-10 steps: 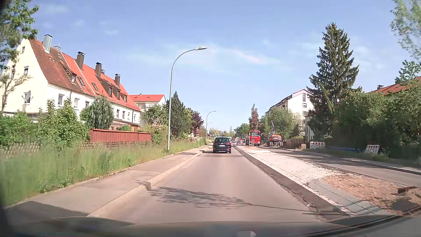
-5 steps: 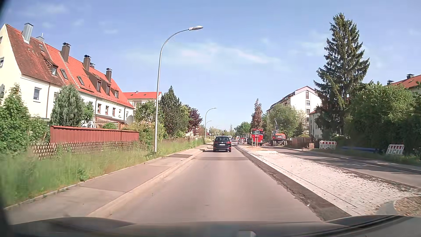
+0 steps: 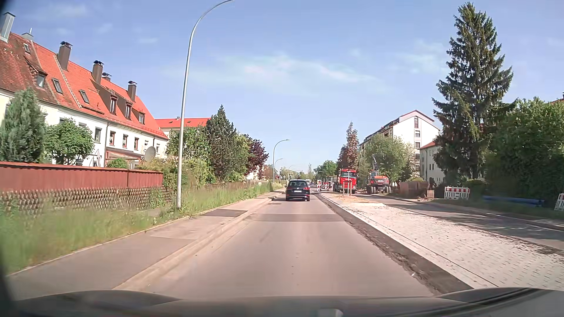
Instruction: Follow the waypoints while adhering to traffic rules and regulations
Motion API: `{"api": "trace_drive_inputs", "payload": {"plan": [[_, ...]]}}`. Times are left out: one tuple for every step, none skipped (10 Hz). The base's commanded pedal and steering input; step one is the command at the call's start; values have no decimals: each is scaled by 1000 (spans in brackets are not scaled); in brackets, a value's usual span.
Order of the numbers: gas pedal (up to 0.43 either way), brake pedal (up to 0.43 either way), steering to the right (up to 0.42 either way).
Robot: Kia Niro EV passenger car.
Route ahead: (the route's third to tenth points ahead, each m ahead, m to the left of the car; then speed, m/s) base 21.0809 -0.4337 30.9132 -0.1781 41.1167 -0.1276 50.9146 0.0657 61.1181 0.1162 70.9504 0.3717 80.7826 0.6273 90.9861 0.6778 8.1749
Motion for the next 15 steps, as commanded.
{"api": "trace_drive_inputs", "payload": {"plan": [[98,0,-1],[98,0,-1],[98,0,-1],[98,0,-1],[98,0,-1],[98,0,-1],[98,0,-1],[98,0,0],[98,0,1],[98,0,2],[98,0,3],[98,0,3],[98,0,3],[98,0,3],[98,0,4]]}}
